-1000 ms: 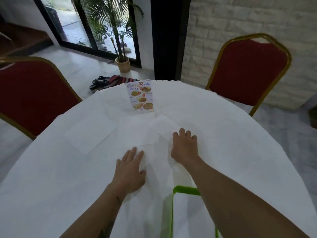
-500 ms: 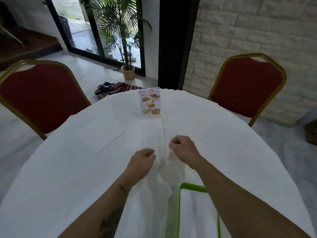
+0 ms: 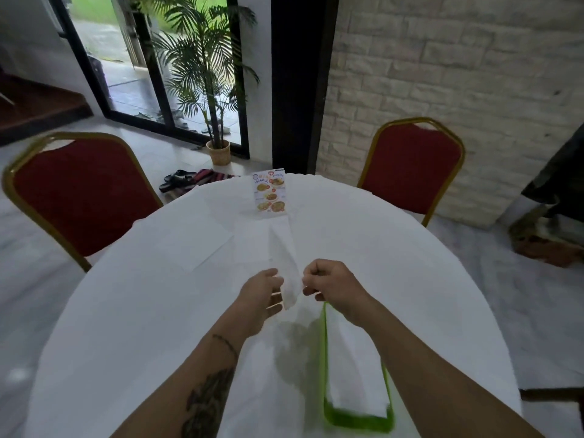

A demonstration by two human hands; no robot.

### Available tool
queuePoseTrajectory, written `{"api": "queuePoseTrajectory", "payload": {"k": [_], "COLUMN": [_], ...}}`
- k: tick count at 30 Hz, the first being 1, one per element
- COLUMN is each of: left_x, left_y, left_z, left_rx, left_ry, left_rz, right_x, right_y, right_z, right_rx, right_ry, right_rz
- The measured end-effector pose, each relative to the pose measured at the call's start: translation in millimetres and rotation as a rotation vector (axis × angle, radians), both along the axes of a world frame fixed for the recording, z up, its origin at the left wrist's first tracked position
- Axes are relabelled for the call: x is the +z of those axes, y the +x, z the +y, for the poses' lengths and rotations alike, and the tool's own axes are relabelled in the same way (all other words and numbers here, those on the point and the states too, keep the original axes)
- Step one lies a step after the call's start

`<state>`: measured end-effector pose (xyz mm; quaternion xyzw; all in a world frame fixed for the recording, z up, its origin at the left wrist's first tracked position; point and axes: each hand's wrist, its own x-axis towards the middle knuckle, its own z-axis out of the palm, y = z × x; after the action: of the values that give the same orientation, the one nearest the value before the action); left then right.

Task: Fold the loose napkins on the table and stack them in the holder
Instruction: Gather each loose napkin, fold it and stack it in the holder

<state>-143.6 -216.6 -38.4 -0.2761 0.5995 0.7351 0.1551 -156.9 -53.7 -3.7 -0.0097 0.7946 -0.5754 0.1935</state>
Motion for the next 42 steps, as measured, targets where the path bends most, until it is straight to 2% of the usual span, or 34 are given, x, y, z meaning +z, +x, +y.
{"api": "queuePoseTrajectory", "payload": {"k": [4,10,15,22,29,36,42], "left_x": [15,34,34,24,12,-1,-17], "left_y": [23,57,72,89,90,89,84], "left_z": [5,24,40,52,63,71,71], "left_rx": [0.011,-0.252,-0.395,-0.457,-0.488,-0.501,-0.540], "left_ry": [-0.148,-0.361,-0.490,-0.560,-0.608,-0.660,-0.810], "left_rz": [0.174,0.381,0.428,0.465,0.437,0.375,0.411], "right_x": [14,26,26,17,-7,-32,-44], "right_y": [38,79,97,119,117,116,111], "right_z": [12,28,45,66,74,80,84], "right_rx": [-0.062,-0.240,-0.478,-0.489,-0.540,-0.547,-0.453], "right_ry": [-0.056,-0.117,-0.240,-0.218,0.057,0.194,0.466], "right_rz": [-0.051,-0.102,-0.220,-0.326,-0.134,-0.077,-0.005]}}
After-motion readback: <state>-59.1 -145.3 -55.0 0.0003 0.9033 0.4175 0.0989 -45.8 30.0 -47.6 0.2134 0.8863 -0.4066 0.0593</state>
